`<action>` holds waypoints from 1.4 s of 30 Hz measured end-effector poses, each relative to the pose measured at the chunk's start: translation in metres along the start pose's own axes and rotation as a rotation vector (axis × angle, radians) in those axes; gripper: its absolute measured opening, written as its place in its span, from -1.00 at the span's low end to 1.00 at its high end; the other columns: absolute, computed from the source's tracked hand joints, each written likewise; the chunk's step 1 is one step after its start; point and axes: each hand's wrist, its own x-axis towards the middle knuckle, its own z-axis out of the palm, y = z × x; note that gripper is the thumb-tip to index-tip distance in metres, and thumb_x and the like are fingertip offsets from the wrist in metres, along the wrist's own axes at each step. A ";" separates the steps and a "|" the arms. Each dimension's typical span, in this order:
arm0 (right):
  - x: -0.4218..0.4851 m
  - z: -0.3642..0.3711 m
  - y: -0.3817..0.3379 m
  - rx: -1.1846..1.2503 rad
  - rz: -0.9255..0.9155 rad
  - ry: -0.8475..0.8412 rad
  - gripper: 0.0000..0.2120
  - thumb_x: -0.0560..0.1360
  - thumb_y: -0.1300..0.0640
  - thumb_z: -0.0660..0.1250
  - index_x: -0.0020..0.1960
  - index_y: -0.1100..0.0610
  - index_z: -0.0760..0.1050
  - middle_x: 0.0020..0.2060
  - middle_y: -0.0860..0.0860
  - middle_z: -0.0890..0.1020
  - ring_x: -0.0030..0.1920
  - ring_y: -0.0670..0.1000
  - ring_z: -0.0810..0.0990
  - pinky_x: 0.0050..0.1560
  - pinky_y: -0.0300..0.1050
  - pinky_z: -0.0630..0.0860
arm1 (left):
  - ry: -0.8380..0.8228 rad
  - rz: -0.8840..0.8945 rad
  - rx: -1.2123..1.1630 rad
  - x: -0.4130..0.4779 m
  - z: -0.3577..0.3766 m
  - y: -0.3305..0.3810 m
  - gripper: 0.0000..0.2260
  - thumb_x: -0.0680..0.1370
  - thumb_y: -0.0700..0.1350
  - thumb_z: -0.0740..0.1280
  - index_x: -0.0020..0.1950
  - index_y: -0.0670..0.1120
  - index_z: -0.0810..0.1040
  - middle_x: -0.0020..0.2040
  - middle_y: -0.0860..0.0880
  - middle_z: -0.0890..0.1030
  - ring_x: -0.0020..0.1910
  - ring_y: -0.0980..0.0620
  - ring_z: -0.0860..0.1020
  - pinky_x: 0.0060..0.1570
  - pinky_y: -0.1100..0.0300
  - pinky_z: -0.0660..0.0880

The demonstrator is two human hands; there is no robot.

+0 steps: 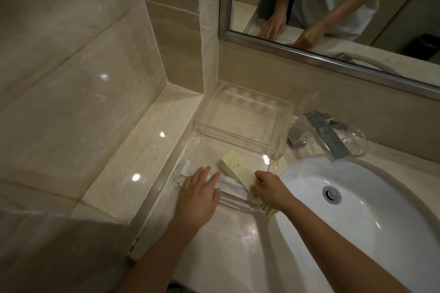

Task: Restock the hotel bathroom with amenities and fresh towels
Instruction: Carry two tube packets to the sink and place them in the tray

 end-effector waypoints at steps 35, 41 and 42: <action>0.027 0.006 0.012 -0.159 -0.245 0.169 -0.51 0.46 0.17 0.35 0.37 0.04 0.36 0.11 0.07 0.51 0.10 0.09 0.49 0.09 -0.08 0.45 | 0.194 -0.314 -0.659 0.060 -0.034 -0.001 -0.80 0.51 -0.26 0.32 0.11 -0.15 0.46 0.12 -0.11 0.49 -0.19 -0.02 0.52 -0.12 0.20 0.43; 0.025 0.015 0.014 -0.308 -0.257 0.211 -0.66 0.49 0.22 0.27 0.26 0.06 0.48 0.03 0.08 0.55 0.03 0.13 0.50 -0.01 -0.04 0.44 | 0.063 -0.241 -0.448 0.055 -0.024 -0.006 -0.75 0.51 -0.18 0.32 0.18 -0.17 0.48 0.18 -0.15 0.49 0.08 -0.11 0.51 0.08 0.14 0.42; 0.025 0.015 0.014 -0.315 -0.263 0.209 -0.66 0.49 0.25 0.26 0.24 0.07 0.50 0.05 0.08 0.55 0.04 0.14 0.50 0.00 -0.04 0.44 | 0.027 -0.224 -0.375 0.054 -0.024 -0.007 -0.72 0.52 -0.15 0.31 0.21 -0.16 0.48 0.21 -0.14 0.48 0.15 -0.11 0.48 0.16 0.12 0.39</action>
